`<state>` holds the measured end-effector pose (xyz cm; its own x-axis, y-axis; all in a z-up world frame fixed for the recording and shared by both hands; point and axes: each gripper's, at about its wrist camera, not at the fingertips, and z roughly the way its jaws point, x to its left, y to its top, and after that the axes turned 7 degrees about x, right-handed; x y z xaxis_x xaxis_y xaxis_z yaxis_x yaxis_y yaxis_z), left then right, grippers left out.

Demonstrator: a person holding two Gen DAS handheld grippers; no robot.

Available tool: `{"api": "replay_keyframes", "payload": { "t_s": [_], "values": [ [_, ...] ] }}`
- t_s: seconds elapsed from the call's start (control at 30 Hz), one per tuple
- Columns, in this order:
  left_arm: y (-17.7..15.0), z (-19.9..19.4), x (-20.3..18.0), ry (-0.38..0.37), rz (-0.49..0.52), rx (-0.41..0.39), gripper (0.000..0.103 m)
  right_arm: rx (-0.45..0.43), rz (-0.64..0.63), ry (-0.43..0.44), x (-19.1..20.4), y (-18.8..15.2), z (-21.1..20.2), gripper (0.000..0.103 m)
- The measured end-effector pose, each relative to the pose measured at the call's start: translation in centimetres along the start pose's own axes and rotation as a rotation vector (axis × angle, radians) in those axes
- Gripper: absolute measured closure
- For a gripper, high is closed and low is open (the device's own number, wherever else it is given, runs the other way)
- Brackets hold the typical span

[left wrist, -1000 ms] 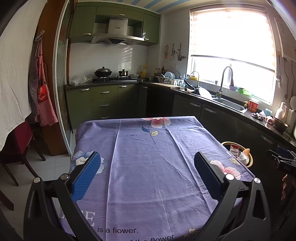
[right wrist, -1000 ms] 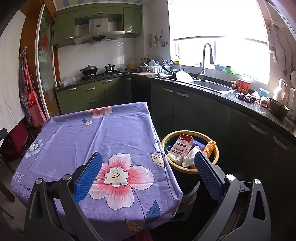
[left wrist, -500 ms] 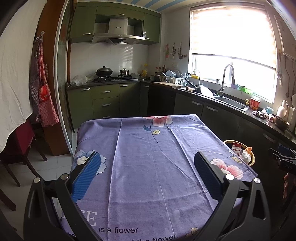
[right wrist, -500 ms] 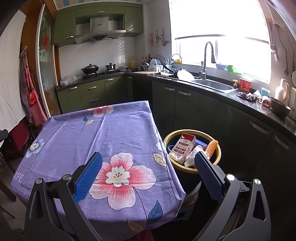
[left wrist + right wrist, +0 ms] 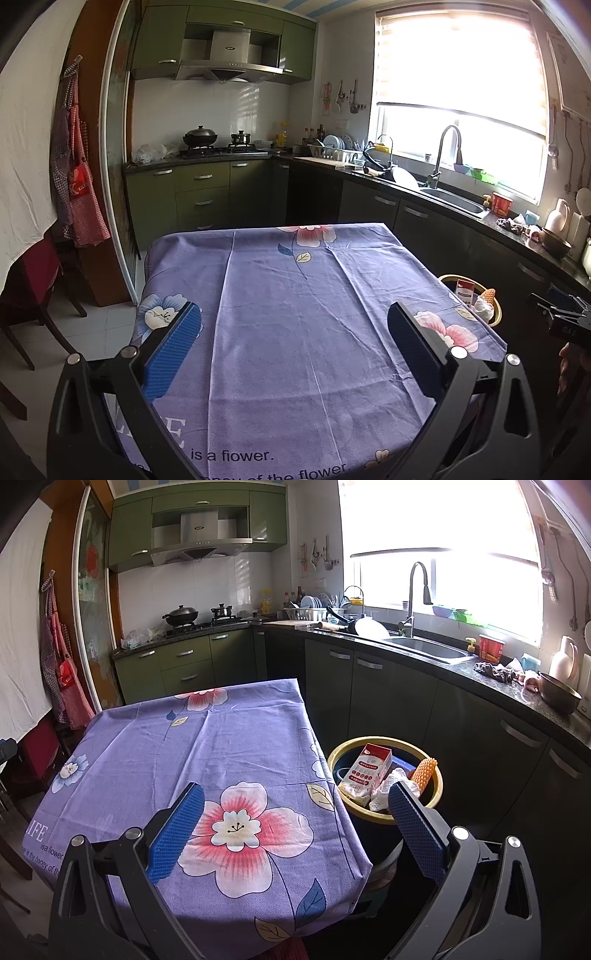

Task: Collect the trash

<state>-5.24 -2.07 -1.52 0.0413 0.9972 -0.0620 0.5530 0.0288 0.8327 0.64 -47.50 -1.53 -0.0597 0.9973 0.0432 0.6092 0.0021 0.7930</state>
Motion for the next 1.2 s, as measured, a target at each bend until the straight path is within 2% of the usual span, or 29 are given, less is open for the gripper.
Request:
{"api": "replay_keyframes", "payload": {
  "t_s": [0.77, 0.9, 1.03, 1.2],
  "values": [
    [0.0, 0.5, 0.0, 0.009, -0.004, 0.012, 0.007, 0.008, -0.003, 0.000, -0.1, -0.1, 0.5, 0.005],
    [0.0, 0.4, -0.2, 0.045, 0.015, -0.019, 0.007, 0.011, -0.006, 0.003, -0.1, -0.1, 0.7, 0.005],
    [0.1, 0.6, -0.2, 0.062, 0.029, -0.013, 0.007, 0.013, -0.006, 0.004, -0.3, -0.2, 1.0, 0.005],
    [0.5, 1.4, 0.4, 0.035, 0.003, 0.015, 0.007, 0.016, -0.010, 0.003, -0.2, -0.2, 1.3, 0.005]
  ]
}}
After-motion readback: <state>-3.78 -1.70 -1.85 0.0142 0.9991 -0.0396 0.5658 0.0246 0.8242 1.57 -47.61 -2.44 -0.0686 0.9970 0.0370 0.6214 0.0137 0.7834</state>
